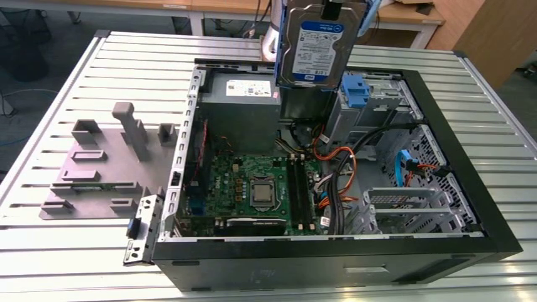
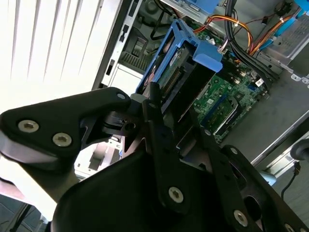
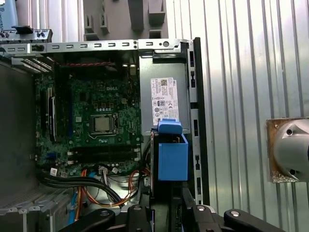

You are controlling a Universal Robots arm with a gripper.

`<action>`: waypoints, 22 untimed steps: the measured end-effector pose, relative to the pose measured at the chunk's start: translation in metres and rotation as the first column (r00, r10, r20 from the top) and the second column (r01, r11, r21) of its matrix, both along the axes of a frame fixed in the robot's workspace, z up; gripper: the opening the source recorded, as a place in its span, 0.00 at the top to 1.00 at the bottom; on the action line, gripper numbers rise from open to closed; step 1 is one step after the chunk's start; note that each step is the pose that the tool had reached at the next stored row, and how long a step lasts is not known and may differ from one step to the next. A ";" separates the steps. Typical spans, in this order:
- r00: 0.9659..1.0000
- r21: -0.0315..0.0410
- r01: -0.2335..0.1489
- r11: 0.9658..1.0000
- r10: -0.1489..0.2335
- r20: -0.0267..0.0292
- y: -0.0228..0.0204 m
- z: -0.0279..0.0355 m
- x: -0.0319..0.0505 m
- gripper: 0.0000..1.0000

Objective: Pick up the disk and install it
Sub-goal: 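Pick up the disk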

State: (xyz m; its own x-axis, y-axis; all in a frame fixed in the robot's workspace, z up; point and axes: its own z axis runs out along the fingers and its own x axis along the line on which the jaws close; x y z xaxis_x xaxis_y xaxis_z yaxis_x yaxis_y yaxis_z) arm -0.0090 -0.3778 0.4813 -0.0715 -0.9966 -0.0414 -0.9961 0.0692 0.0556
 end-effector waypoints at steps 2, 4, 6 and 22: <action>1.000 0.000 0.001 1.000 -0.001 0.000 -0.0020 0.0000 0.0004 0.65; 1.000 0.000 0.002 1.000 -0.002 0.000 -0.0042 0.0000 0.0007 0.65; 1.000 0.000 0.004 1.000 -0.004 0.000 -0.0067 0.0000 0.0011 0.65; 1.000 0.000 0.015 1.000 -0.015 0.000 -0.0270 0.0000 0.0041 0.65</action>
State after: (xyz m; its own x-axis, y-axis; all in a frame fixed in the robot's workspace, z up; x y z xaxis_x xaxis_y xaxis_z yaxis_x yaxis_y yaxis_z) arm -0.0049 -0.4048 0.4813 -0.0864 -0.9954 -0.0415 -0.9949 0.0840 0.0556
